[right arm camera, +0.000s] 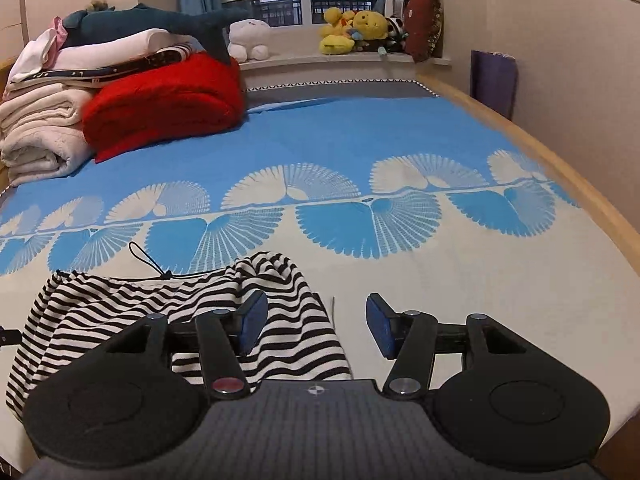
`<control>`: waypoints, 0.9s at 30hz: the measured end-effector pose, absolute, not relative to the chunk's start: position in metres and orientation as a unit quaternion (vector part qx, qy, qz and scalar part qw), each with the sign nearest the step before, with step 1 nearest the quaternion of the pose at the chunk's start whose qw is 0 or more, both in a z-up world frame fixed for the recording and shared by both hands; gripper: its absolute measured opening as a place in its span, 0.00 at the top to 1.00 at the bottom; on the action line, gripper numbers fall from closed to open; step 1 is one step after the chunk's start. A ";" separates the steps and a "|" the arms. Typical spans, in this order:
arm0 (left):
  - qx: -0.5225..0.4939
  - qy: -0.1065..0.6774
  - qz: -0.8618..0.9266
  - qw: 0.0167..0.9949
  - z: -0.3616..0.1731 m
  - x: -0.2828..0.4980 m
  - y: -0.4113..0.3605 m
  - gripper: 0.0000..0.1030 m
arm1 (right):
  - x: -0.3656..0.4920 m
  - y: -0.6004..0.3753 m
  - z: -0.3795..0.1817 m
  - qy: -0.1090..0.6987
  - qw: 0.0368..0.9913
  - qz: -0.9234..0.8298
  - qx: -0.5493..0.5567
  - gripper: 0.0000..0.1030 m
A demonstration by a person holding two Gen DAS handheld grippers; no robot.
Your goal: Fold small clothes
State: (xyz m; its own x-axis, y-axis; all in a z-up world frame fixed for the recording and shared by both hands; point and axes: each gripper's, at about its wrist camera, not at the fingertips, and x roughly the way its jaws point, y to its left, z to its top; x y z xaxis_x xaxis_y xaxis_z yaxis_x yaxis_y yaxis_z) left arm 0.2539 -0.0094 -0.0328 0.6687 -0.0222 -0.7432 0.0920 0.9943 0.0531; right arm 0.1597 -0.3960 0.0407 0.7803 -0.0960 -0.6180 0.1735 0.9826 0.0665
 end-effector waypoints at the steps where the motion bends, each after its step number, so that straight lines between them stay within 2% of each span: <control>1: 0.052 0.399 -0.032 0.915 -0.031 0.251 -0.013 0.55 | 0.158 -0.398 0.041 0.321 0.942 -0.071 0.061 0.45; 6: 0.074 0.378 -0.021 0.923 -0.022 0.237 -0.020 0.55 | 0.150 -0.407 0.041 0.317 0.943 -0.067 0.080 0.45; 12: 0.040 0.367 0.002 0.929 -0.014 0.205 -0.025 0.55 | 0.143 -0.407 0.043 0.308 0.948 -0.051 0.071 0.45; 17: 0.043 0.355 -0.017 0.934 -0.031 0.178 -0.027 0.55 | 0.140 -0.406 0.044 0.306 0.949 -0.045 0.059 0.45; 21: 0.032 0.367 -0.013 0.930 -0.051 0.168 -0.013 0.62 | 0.139 -0.407 0.044 0.309 0.948 -0.048 0.060 0.45; 27: 0.034 0.382 -0.016 0.923 -0.065 0.164 0.000 0.63 | 0.137 -0.410 0.042 0.311 0.947 -0.060 0.062 0.45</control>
